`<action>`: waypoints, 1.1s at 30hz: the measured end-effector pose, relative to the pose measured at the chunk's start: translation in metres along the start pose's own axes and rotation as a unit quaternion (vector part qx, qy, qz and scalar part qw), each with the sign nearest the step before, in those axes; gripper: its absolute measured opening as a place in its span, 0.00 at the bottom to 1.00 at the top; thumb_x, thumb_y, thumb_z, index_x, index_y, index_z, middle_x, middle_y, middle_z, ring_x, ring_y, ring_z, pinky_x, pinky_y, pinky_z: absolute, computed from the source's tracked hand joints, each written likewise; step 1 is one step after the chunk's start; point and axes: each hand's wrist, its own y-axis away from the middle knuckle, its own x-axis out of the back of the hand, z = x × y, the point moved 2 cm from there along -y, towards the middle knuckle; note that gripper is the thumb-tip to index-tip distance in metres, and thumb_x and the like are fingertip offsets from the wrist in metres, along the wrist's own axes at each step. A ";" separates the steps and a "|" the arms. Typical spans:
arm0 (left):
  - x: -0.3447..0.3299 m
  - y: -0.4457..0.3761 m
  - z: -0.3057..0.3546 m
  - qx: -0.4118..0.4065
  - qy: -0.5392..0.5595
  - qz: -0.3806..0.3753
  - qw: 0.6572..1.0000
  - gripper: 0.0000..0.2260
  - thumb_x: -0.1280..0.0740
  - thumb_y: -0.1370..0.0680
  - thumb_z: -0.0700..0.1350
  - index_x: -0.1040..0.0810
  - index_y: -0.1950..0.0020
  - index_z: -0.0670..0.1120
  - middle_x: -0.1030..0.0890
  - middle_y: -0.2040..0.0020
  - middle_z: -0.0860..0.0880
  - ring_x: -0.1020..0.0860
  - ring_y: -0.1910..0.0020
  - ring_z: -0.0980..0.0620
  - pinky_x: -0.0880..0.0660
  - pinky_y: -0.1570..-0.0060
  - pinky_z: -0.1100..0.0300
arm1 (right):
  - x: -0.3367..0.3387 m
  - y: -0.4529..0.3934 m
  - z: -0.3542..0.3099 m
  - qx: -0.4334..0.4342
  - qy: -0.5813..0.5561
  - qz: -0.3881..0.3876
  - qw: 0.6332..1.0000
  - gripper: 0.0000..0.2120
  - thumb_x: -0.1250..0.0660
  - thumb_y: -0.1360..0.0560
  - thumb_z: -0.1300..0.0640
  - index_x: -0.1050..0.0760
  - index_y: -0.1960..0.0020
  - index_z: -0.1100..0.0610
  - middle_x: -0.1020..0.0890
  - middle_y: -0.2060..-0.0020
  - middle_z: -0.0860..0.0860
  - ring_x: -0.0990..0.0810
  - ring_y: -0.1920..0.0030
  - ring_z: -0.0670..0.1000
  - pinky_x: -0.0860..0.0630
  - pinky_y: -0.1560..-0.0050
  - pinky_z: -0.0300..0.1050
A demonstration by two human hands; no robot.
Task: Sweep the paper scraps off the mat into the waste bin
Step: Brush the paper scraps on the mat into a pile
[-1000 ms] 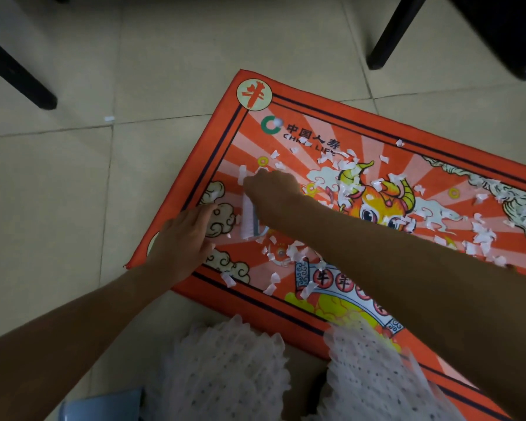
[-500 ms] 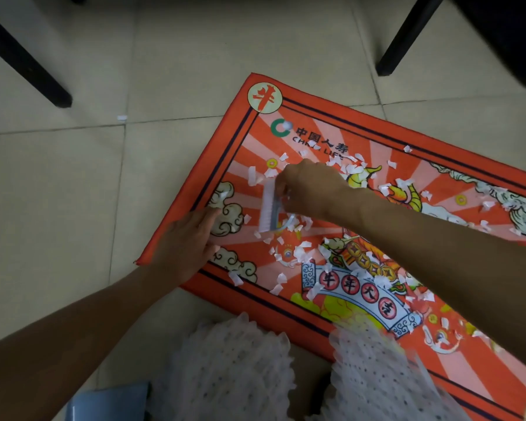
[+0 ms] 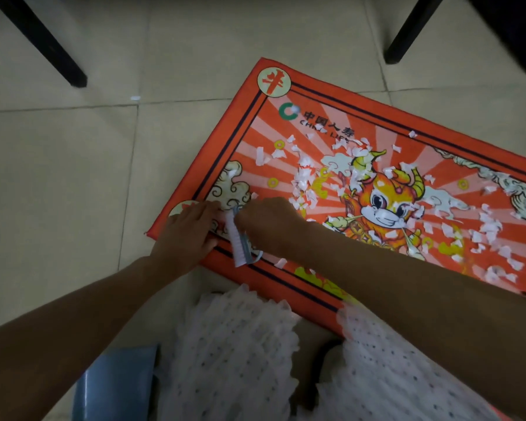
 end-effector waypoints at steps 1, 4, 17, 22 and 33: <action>-0.002 0.001 0.004 0.000 0.004 -0.002 1.000 0.33 0.25 0.29 0.44 0.33 0.26 0.44 0.28 0.30 0.42 0.28 0.34 0.39 0.26 0.41 0.41 | 0.002 0.001 0.000 -0.006 0.020 -0.002 1.000 0.13 0.36 0.25 0.62 0.22 0.42 0.53 0.20 0.47 0.50 0.20 0.50 0.53 0.33 0.63 0.41; -0.012 0.002 0.016 0.001 0.023 -0.020 1.000 0.36 0.26 0.27 0.49 0.38 0.23 0.45 0.34 0.26 0.44 0.34 0.28 0.42 0.31 0.34 0.42 | 0.007 0.008 0.010 -0.028 0.073 -0.005 0.997 0.13 0.36 0.24 0.60 0.25 0.40 0.54 0.21 0.45 0.52 0.20 0.47 0.55 0.32 0.59 0.45; -0.020 0.005 0.014 -0.001 0.013 -0.073 0.997 0.45 0.29 0.27 0.60 0.53 0.19 0.49 0.53 0.19 0.50 0.53 0.21 0.43 0.46 0.26 0.38 | 0.020 0.018 0.066 -0.059 0.031 0.025 0.997 0.17 0.32 0.26 0.54 0.25 0.38 0.49 0.18 0.50 0.49 0.21 0.55 0.53 0.34 0.64 0.39; -0.016 0.003 0.005 0.010 0.045 -0.080 0.996 0.54 0.26 0.33 0.63 0.53 0.20 0.42 0.51 0.19 0.44 0.52 0.21 0.44 0.47 0.24 0.40 | 0.013 0.000 0.027 0.034 -0.036 0.008 0.999 0.17 0.32 0.26 0.54 0.24 0.38 0.49 0.18 0.48 0.46 0.20 0.49 0.50 0.29 0.59 0.39; -0.016 0.004 0.004 0.037 0.086 -0.062 0.994 0.59 0.19 0.38 0.54 0.55 0.21 0.39 0.53 0.20 0.42 0.54 0.21 0.45 0.47 0.24 0.49 | 0.026 -0.006 0.011 0.163 0.050 -0.035 0.985 0.17 0.40 0.22 0.58 0.26 0.35 0.46 0.20 0.44 0.47 0.22 0.45 0.52 0.36 0.59 0.41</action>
